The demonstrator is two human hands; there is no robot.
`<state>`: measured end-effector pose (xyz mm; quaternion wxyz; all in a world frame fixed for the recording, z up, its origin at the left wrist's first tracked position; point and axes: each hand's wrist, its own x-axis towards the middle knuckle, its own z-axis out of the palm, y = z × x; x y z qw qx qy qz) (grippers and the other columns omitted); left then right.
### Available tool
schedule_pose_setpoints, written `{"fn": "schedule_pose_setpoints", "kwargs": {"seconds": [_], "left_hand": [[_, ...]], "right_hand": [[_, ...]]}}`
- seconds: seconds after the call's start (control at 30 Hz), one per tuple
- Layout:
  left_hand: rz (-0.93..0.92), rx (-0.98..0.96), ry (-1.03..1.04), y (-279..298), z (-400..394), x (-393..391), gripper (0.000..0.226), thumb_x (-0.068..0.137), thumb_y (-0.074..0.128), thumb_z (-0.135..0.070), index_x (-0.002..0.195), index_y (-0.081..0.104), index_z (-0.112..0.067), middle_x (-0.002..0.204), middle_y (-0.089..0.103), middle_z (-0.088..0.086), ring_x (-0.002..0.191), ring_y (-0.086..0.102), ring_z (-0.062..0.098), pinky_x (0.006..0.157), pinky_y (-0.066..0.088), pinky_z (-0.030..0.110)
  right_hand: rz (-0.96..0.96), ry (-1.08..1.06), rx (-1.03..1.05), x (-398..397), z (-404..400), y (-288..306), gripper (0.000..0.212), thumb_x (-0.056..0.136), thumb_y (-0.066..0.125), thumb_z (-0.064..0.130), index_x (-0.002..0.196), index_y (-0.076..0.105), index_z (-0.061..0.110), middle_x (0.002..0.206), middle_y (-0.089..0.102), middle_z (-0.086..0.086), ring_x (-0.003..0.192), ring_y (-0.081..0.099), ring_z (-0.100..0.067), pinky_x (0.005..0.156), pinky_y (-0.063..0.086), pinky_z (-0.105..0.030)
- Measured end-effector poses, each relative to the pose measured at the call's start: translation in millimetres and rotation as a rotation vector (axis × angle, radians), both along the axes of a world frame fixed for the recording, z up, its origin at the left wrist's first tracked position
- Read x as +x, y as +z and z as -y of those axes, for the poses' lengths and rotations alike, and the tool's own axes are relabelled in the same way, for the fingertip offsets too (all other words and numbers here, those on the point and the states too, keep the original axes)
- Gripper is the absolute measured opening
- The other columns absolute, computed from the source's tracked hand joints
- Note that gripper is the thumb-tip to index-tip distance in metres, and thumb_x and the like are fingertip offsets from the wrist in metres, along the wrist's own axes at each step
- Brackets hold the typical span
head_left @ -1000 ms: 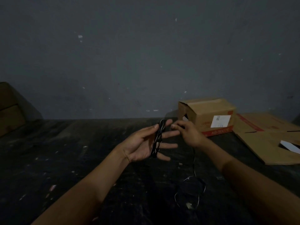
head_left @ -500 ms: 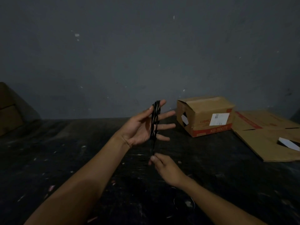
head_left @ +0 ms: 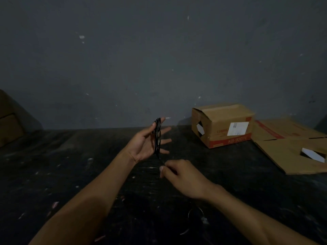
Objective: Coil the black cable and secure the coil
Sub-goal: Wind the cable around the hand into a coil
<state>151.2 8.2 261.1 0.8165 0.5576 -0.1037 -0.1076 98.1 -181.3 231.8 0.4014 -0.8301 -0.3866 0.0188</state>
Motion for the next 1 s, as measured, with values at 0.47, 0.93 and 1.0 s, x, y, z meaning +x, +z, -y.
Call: {"fn": "schedule_pose_setpoints", "kwargs": {"seconds": [0.47, 0.93, 1.0], "left_hand": [[-0.038, 0.078, -0.027, -13.0, 5.1, -13.6, 0.050, 0.093, 0.053, -0.027, 0.141, 0.050, -0.013, 0.149, 0.046, 0.015, 0.137, 0.040, 0.033, 0.114, 0.026, 0.060], [-0.073, 0.102, -0.273, 8.8, 16.2, -32.0, 0.054, 0.086, 0.064, -0.035, 0.139, 0.053, -0.027, 0.158, 0.029, 0.017, 0.140, 0.032, 0.045, 0.098, 0.040, 0.066], [-0.039, 0.063, -0.355, 11.1, 17.2, -33.6, 0.056, 0.088, 0.066, -0.036, 0.141, 0.050, -0.027, 0.153, 0.039, 0.016, 0.138, 0.036, 0.045, 0.100, 0.034, 0.068]], "right_hand": [[0.110, -0.142, 0.003, 42.6, 33.5, 109.9, 0.023, 0.090, 0.062, 0.035, 0.070, 0.069, 0.026, 0.069, 0.069, -0.005, 0.063, 0.062, -0.011, 0.060, 0.047, -0.031], [0.043, -0.159, 0.149, 89.9, 37.8, 99.0, 0.020, 0.084, 0.065, 0.045, 0.076, 0.070, 0.027, 0.057, 0.064, 0.023, 0.057, 0.058, 0.012, 0.060, 0.040, -0.027], [0.011, -0.161, 0.181, 94.3, 40.1, 90.8, 0.024, 0.084, 0.064, 0.048, 0.076, 0.069, 0.026, 0.045, 0.057, 0.025, 0.041, 0.051, 0.011, 0.055, 0.033, -0.025]]}}
